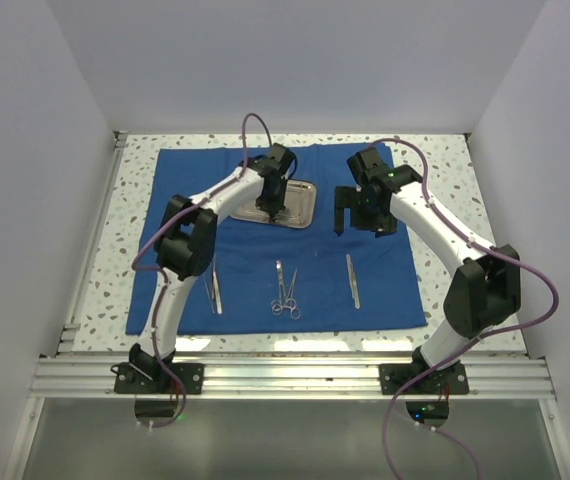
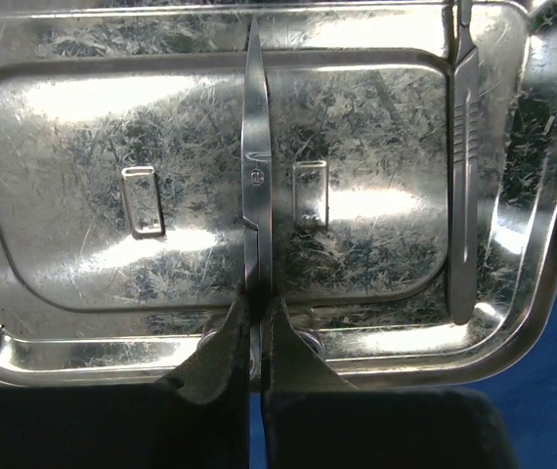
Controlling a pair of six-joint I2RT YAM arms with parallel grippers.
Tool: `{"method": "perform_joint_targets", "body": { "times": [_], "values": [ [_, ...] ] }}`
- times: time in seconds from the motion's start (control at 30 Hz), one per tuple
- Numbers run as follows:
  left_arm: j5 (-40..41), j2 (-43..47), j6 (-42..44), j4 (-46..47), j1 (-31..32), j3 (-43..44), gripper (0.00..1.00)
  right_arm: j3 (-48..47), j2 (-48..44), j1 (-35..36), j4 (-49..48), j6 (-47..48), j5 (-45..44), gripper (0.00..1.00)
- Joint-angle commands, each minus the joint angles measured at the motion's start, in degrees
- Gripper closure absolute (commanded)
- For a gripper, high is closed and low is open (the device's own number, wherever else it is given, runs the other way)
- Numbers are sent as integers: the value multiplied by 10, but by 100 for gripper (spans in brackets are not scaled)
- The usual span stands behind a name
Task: Open and lay out the surgical kit
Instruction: Pick up the medical item from the container, then place the medical item in the surgical kit.
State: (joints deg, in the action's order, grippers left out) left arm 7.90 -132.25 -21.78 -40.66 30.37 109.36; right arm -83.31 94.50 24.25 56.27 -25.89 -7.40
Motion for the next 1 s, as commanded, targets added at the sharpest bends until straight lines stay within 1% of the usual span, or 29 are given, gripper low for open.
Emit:
{"method": "perform_joint_targets", "body": {
  "times": [0.0, 0.03, 0.07, 0.13, 0.2, 0.3, 0.4, 0.43, 0.47, 0.5, 0.53, 0.6, 0.63, 0.67, 0.73, 0.8, 0.83, 0.97],
  "values": [
    [-21, -20, 16, -102, 0, 84, 100, -5, -14, -4, -8, -1, 19, 2],
    [-20, -21, 17, -113, 1, 107, 100, -5, -15, -3, -10, -2, 21, 2],
    [-20, -21, 17, -122, 1, 151, 100, -5, -18, -3, -11, -2, 23, 2],
    [-20, -22, 16, -143, 1, 200, 100, -3, -21, -4, -12, -2, 24, 2],
    [-19, -14, 12, -150, 1, 214, 100, 1, -27, -4, -14, -2, 24, 1],
    [-24, 8, 3, -151, 1, 201, 100, 8, -35, -4, -16, -2, 23, 2],
    [-33, 51, -23, -147, 3, 147, 100, 10, -41, -3, -19, 0, 16, 2],
    [-36, 67, -31, -141, 6, 99, 100, 10, -43, -3, -19, 2, 13, 2],
    [-36, 85, -50, -134, 15, 72, 100, 9, -43, -4, -19, 4, 12, 2],
    [-35, 122, -61, -122, 21, 45, 100, 6, -43, -4, -19, 6, 5, 2],
    [-34, 141, -72, -115, 28, -8, 100, 4, -43, -5, -20, 7, 4, 2],
    [-32, 194, -110, -105, 53, -59, 100, 1, -43, -5, -24, 8, 8, 2],
    [-32, 210, -135, -101, 62, -107, 100, -1, -41, -5, -26, 7, 12, 2],
    [-32, 241, -148, -100, 81, -129, 100, -4, -41, -5, -27, 6, 15, 2],
    [-36, 267, -182, -93, 100, -189, 100, -9, -39, -5, -31, 3, 26, 2],
    [-41, 298, -204, -86, 121, -224, 100, -12, -36, -6, -34, -1, 29, 2],
    [-46, 305, -221, -80, 125, -259, 100, -12, -36, -5, -37, -2, 33, 2],
    [-52, 340, -248, -74, 141, -311, 100, -13, -30, -5, -42, -5, 34, 2]
  ]
}}
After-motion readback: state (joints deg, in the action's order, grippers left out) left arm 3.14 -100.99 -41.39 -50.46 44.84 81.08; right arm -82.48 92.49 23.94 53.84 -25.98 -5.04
